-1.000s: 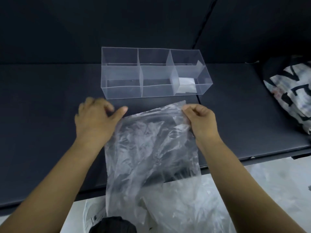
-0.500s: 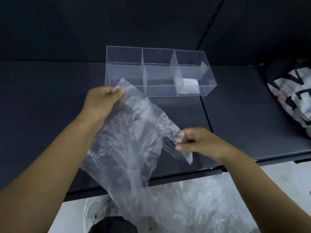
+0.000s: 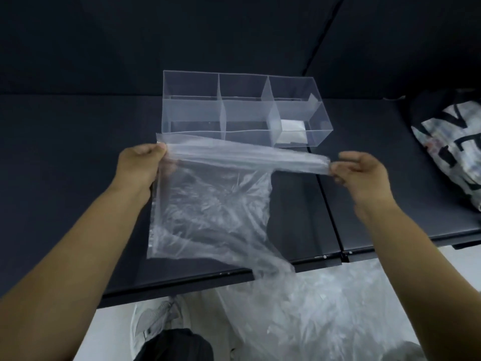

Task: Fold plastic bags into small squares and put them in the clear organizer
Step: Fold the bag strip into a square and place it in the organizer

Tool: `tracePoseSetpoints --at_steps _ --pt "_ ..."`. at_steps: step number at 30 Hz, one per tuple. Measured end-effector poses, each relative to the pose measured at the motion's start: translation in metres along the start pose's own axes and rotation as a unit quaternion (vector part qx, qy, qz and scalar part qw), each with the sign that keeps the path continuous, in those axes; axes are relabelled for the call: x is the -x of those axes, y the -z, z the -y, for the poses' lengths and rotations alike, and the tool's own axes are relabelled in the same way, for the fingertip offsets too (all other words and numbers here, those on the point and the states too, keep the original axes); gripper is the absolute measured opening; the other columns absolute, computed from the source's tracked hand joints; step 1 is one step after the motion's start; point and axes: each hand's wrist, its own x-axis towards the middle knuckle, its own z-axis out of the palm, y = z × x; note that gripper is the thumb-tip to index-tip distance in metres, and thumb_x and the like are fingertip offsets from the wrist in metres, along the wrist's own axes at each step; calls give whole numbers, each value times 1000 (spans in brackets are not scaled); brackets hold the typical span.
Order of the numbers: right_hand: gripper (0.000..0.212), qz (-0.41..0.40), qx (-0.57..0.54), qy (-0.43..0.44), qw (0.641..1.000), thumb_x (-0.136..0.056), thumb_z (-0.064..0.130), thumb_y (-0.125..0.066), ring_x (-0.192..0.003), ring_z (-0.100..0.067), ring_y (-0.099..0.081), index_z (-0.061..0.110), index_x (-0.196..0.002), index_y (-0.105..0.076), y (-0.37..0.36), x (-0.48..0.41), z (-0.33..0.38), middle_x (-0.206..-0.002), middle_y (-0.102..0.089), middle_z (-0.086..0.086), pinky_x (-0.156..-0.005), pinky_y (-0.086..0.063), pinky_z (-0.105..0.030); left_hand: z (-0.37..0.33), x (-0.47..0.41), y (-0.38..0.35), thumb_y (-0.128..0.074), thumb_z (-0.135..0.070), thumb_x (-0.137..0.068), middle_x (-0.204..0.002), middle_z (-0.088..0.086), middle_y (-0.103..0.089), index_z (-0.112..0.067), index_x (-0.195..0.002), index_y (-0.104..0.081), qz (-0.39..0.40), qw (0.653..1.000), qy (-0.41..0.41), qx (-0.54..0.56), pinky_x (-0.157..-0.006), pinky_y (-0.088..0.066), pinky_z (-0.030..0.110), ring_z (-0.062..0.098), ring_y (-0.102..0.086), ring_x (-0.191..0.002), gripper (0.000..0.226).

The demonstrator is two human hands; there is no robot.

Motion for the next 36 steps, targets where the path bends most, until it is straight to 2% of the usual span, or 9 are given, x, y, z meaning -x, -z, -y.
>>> tracePoseSetpoints --at_steps 3,7,10,16,19,23,27,32,36 --pt "25 -36 62 17 997 -89 13 -66 -80 -9 -59 10 -113 -59 1 19 1 -88 -64 -1 -89 -49 -32 -1 7 8 -61 -35 -93 -86 -1 -70 -22 -89 -66 18 998 35 43 -59 -53 21 10 -68 -74 15" --pt "41 180 110 -34 977 -74 43 -71 -91 2 -64 23 -109 -64 7 88 -4 -103 -68 7 -79 -48 -10 7 41 33 -56 -43 -94 -96 -1 -74 -19 -104 -64 81 994 71 27 -66 -54 25 12 -72 -84 27" --pt "63 261 250 -55 931 -59 53 -78 -101 3 -56 35 -115 -56 6 135 -26 -111 -56 18 -81 -44 -11 25 75 52 -61 -46 -88 -93 0 -76 -19 -102 -67 113 989 95 -12 -74 -54 33 16 -72 -88 32" --pt "13 95 290 61 950 -80 24 -74 -81 -4 -55 25 -83 -62 -35 164 -60 -87 -55 15 -69 -45 -16 46 109 62 -71 -27 -81 -94 13 -74 -5 -98 -70 111 981 158 -5 -58 -58 25 26 -73 -79 28" --pt "24 -21 225 29 974 -86 8 -64 -53 -1 -53 26 -73 -53 -35 152 -66 -57 -55 8 -45 -39 -12 51 109 61 -72 -19 -81 -81 16 -73 -3 -90 -70 69 985 159 0 -48 -54 19 23 -73 -64 19" --pt "22 -148 160 12 976 -89 19 -64 -55 -6 -58 27 -78 -47 -19 130 -66 -63 -62 4 -54 -49 -26 58 105 61 -74 -21 -79 -63 6 -71 -6 -85 -71 24 992 126 9 -45 -52 16 16 -69 -53 17" --pt "20 -149 60 10 987 -96 18 -57 -57 -10 -65 26 -82 -45 -9 118 -67 -69 -68 -1 -55 -50 -17 62 108 61 -77 -30 -70 -57 3 -69 -7 -81 -71 21 994 106 12 -44 -50 15 15 -68 -50 26" --pt "16 -82 -60 -85 991 -97 13 -41 -66 -15 -69 23 -99 -53 1 111 -61 -83 -72 -5 -55 -52 -24 62 116 66 -74 -40 -68 -71 12 -73 -6 -81 -71 43 992 111 34 -50 -54 18 24 -73 -66 36" --pt "28 -21 52 -149 987 -93 39 -56 -51 -8 -60 13 -86 -64 -4 91 -47 -68 -69 -2 -45 -49 -21 57 120 65 -72 -30 -76 -71 7 -74 -5 -86 -70 56 989 131 35 -51 -54 19 26 -73 -68 27"
